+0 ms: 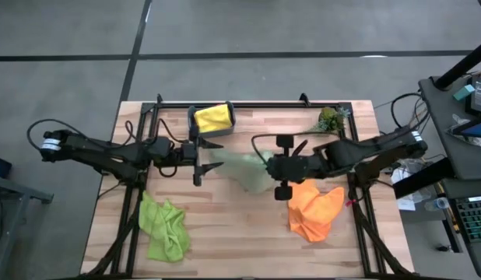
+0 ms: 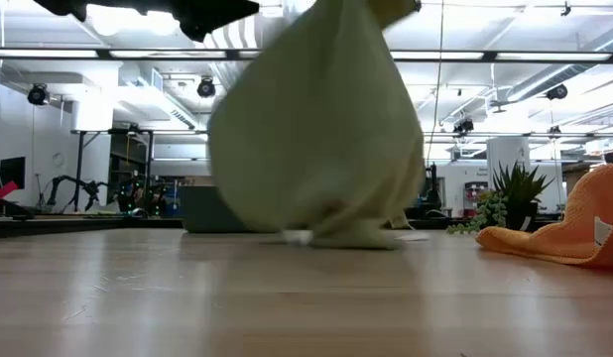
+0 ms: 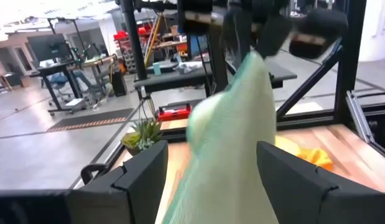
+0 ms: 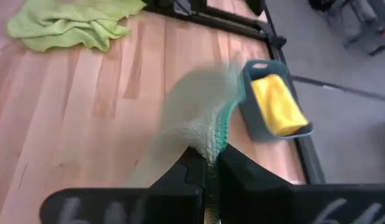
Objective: Fold microfiber towels
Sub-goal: Fold the green microfiber towel
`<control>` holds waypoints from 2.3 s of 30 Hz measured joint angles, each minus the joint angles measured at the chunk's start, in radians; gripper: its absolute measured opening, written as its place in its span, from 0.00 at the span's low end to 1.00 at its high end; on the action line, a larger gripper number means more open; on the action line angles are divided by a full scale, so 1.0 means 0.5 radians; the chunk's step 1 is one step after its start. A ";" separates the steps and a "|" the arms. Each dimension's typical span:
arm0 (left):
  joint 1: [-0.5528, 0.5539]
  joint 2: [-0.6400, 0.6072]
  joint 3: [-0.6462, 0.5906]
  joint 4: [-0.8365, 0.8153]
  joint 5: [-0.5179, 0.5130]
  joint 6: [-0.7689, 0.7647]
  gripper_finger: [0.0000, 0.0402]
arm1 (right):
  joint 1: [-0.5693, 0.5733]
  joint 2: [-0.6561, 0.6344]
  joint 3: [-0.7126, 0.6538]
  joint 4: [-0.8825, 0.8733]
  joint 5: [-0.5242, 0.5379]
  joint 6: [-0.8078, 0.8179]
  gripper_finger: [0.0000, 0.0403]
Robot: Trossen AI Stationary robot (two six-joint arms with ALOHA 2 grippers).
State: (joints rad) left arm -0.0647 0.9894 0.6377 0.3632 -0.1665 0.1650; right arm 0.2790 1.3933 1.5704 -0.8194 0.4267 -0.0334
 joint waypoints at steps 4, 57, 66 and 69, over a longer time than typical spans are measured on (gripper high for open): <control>0.000 -0.025 -0.008 -0.030 0.008 0.006 0.57 | 0.000 0.004 0.208 -0.071 -0.001 -0.091 0.02; 0.037 1.139 0.091 0.755 1.215 -0.265 0.22 | -0.006 0.220 0.826 -0.402 0.148 -0.258 0.02; 0.037 1.319 0.146 0.892 1.215 -0.296 0.17 | -0.006 0.219 0.825 -0.402 0.148 -0.220 0.02; 0.037 1.307 0.149 0.894 1.216 -0.250 0.08 | -0.005 0.219 0.825 -0.415 0.149 -0.191 0.02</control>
State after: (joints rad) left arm -0.0460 1.6430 0.7124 0.8103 0.4413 0.0401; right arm 0.2764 1.5028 1.9831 -1.0269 0.5012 -0.1287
